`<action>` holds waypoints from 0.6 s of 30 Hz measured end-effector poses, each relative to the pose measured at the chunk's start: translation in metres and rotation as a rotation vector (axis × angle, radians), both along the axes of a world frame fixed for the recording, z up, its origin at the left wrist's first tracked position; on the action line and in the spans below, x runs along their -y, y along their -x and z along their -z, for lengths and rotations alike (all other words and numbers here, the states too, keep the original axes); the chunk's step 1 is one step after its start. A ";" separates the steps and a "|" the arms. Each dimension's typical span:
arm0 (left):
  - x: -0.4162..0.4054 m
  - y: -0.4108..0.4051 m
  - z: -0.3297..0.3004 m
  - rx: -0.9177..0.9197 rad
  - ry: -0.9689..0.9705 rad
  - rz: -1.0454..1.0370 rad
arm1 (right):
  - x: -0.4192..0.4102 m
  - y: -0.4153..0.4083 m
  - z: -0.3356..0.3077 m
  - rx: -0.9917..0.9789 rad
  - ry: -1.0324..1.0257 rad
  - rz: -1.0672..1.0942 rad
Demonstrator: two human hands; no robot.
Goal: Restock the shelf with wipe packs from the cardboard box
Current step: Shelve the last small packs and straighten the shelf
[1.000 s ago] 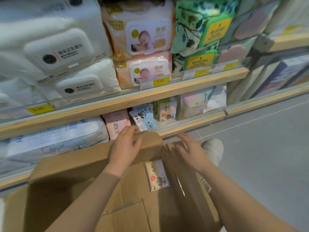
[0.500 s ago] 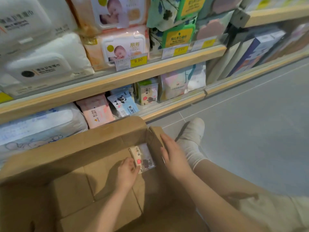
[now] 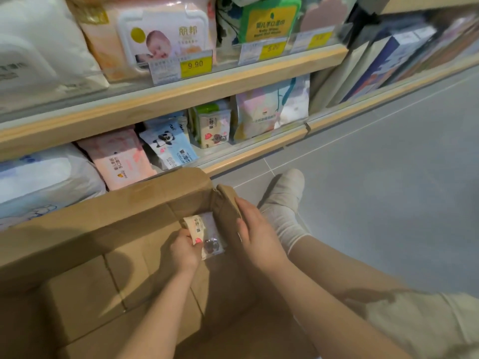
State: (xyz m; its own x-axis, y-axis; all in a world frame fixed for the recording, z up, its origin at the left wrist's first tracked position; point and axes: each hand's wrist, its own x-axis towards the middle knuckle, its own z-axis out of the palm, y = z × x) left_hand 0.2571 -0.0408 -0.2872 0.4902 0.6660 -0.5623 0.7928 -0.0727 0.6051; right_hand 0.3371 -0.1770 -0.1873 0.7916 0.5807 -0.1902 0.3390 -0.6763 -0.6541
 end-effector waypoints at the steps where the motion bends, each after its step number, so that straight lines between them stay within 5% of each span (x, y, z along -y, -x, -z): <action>1: -0.002 0.002 -0.003 -0.001 0.019 0.005 | 0.001 0.000 0.000 0.001 0.001 0.000; 8: -0.043 0.059 -0.041 0.050 0.019 -0.001 | 0.002 0.006 -0.009 0.030 0.029 0.003; 13: -0.073 0.112 -0.055 0.144 0.097 -0.217 | -0.014 0.022 -0.033 0.198 -0.023 -0.099; 18: -0.083 0.145 -0.053 0.127 0.129 -0.216 | -0.041 0.045 0.002 -0.001 0.081 -0.101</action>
